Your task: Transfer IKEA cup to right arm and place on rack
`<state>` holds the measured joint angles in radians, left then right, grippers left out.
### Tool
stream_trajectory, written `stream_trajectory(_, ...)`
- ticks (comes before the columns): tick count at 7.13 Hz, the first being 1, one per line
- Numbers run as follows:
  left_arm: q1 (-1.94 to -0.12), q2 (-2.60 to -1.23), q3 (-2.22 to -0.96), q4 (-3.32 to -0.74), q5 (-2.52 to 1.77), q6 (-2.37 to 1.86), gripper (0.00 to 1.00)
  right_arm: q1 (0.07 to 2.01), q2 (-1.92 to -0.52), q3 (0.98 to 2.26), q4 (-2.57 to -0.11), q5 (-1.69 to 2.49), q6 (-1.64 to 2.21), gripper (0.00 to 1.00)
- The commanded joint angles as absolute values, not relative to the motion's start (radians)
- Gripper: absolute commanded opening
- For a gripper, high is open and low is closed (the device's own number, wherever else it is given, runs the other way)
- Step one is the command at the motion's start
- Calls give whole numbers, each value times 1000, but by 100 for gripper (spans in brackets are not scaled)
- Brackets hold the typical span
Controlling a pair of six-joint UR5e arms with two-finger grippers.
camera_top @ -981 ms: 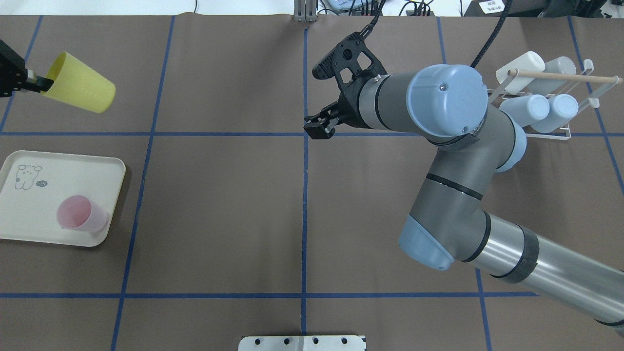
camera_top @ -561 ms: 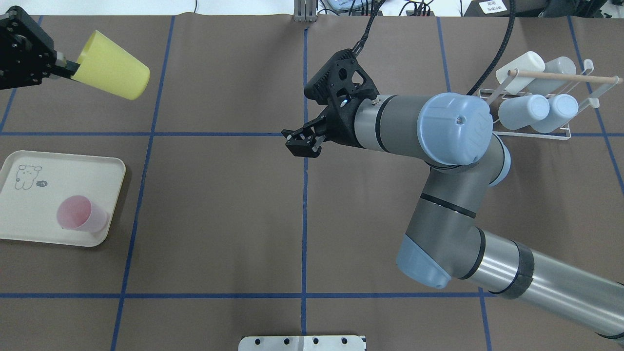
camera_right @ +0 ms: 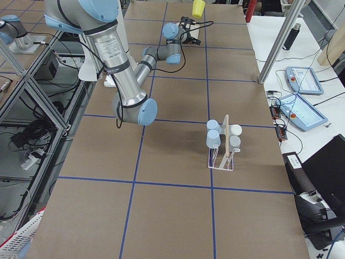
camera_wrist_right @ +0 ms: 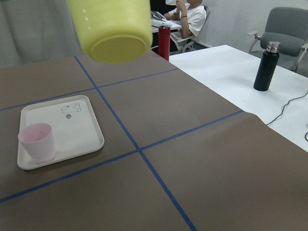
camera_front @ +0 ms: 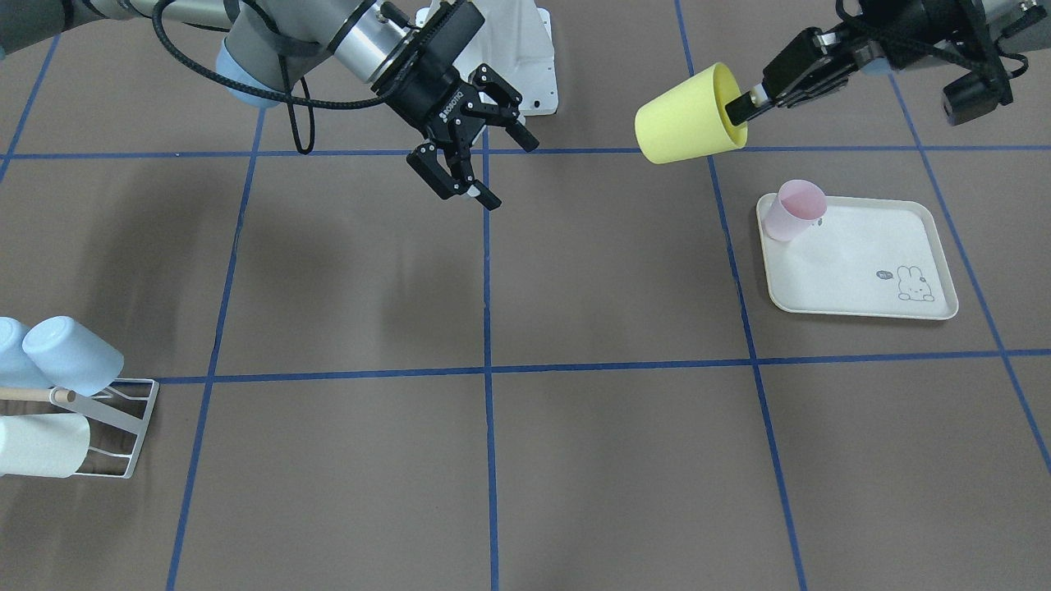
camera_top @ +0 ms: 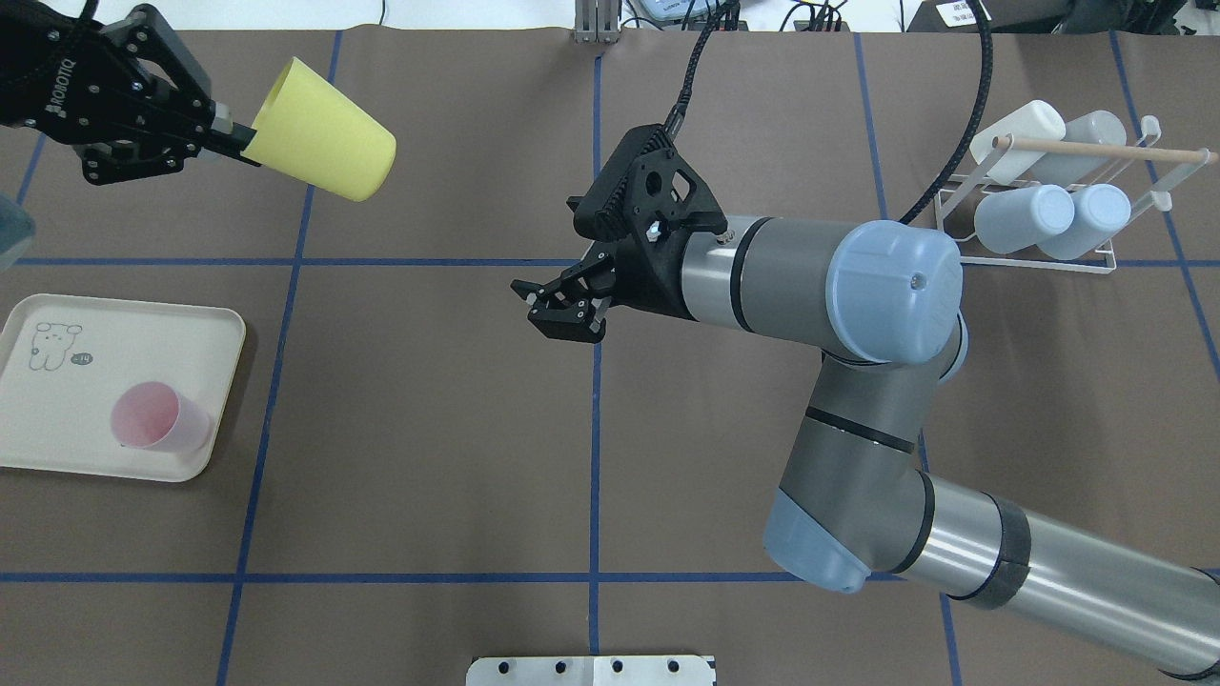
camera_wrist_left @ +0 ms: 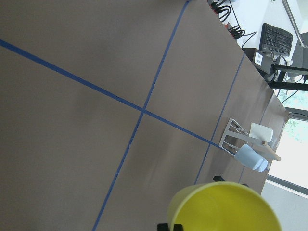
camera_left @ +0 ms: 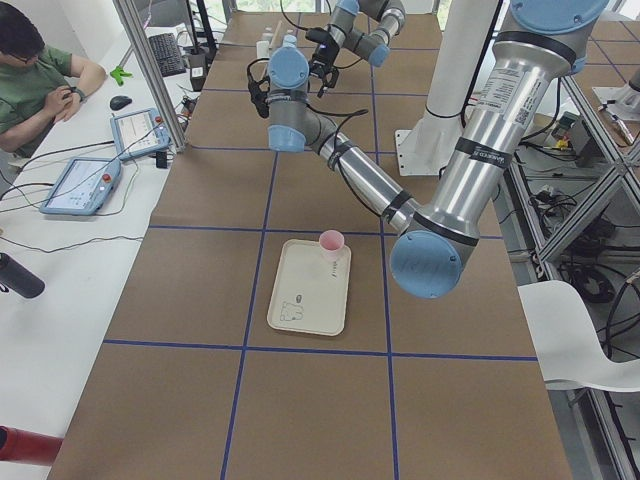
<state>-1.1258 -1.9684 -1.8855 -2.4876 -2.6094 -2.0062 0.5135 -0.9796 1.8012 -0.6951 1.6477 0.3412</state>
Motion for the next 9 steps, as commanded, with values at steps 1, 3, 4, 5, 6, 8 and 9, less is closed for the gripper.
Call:
stream_trajectory(1, -1051, -2000, -1884, -2488, -2550, -2017, 0, 503, -977, 1802, -618, 1646, 286, 98)
stream_trajectory(3, -1017, -2008, -1885, -2490, -2549, -2017, 0, 503, -974, 1804, -612, 1632, 232, 97)
stream_trajectory(4, -1009, -2020, -1884, -2490, -2549, -2017, 0, 502, -973, 1807, -612, 1625, 207, 96)
stream_trajectory(5, -1002, -2022, -1884, -2490, -2549, -2017, 0, 502, -960, 1807, -612, 1624, 206, 96)
stream_trajectory(6, -997, -2026, -1882, -2490, -2548, -2017, 0, 499, -954, 1807, -612, 1624, 196, 96)
stream_trajectory(8, -970, -2029, -1882, -2490, -2513, -2017, 0, 499, -953, 1813, -612, 1623, 192, 96)
stream_trajectory(9, -962, -2032, -1882, -2490, -2502, -2017, 0, 499, -954, 1815, -612, 1621, 180, 96)
